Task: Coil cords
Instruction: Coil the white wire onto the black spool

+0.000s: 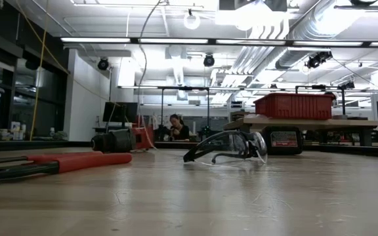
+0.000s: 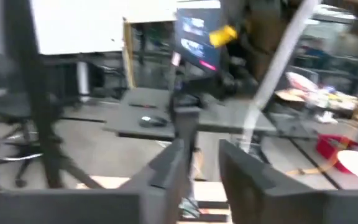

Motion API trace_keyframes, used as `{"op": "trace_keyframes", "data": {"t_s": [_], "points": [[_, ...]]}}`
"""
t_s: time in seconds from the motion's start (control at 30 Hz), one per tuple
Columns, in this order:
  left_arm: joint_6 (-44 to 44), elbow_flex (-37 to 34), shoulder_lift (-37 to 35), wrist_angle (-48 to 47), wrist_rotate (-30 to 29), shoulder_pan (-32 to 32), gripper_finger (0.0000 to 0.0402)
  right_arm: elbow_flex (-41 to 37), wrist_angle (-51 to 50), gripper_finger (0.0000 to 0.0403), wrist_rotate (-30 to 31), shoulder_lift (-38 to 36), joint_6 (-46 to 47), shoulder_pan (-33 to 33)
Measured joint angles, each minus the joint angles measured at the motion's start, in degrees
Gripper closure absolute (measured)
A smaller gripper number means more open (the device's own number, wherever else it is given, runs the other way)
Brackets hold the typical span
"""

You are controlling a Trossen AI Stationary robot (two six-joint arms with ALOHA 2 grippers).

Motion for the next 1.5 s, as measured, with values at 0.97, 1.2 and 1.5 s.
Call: {"op": "trace_keyframes", "data": {"t_s": [0.97,1.2,1.5], "points": [[-3.37,-0.01,-1.24,-0.16,5.64,4.39,0.0401,0.15,5.82,0.0174,9.78,6.63,1.32,-1.50],[-1.88,-0.01,-1.24,-0.23,7.52,6.42,0.0401,0.14,4.60,0.0174,10.37,5.94,1.27,-1.50],[-0.82,-0.01,-1.24,-0.51,7.48,6.56,0.0401,0.13,5.48,0.0174,7.79,6.00,2.79,-2.17]]}}
